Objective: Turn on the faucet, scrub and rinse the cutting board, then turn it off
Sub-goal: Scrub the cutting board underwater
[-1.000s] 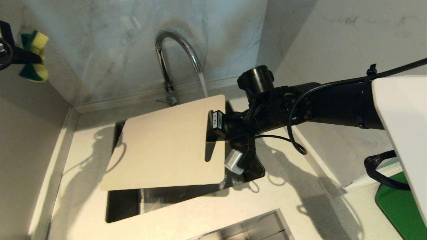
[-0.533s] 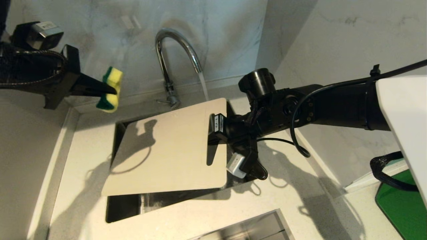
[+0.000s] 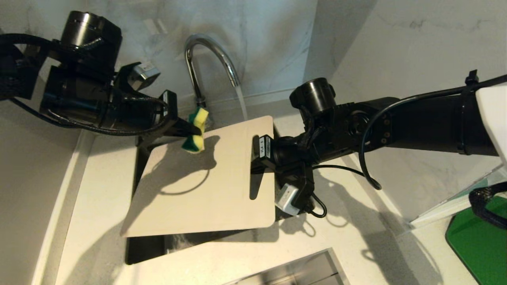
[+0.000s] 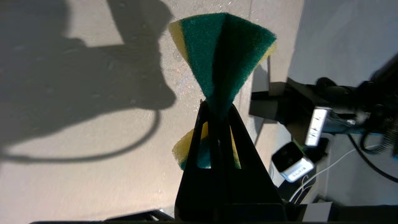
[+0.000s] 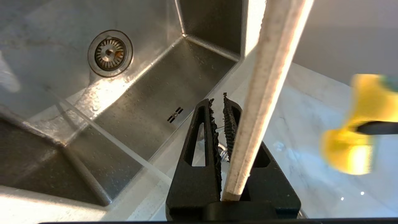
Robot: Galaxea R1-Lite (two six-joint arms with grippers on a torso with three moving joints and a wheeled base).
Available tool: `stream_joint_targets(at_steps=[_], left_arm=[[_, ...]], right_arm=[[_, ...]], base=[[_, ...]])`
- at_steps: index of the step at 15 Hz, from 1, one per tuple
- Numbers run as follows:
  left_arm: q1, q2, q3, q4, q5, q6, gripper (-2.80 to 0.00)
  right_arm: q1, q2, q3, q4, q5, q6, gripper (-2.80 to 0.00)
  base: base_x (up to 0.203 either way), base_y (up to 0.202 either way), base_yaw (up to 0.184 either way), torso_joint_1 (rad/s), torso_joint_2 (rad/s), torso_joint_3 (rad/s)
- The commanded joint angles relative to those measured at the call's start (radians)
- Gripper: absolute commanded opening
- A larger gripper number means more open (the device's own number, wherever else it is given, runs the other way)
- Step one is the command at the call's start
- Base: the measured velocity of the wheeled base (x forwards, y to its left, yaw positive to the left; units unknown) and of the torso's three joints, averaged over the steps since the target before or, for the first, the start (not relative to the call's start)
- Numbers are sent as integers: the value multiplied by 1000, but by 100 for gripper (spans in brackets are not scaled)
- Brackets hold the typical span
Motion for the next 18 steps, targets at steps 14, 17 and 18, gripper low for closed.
stream_joint_targets(at_steps=[14,17,18], left_arm=[[-25,216,-119,-125,86,24,-280],[-20,222,-109,-120,89,30,-280],[-12,224,-109,-119,89,32,-280]], right_arm=[[-3,-36,52,1,6,-13,-280],[-6,-38,50,1,24,-13,-280],[-7,-38,50,1,24,-13,-280]], base=[[0,0,0,0,0,0],[0,0,0,0,0,0],[0,0,0,0,0,0]])
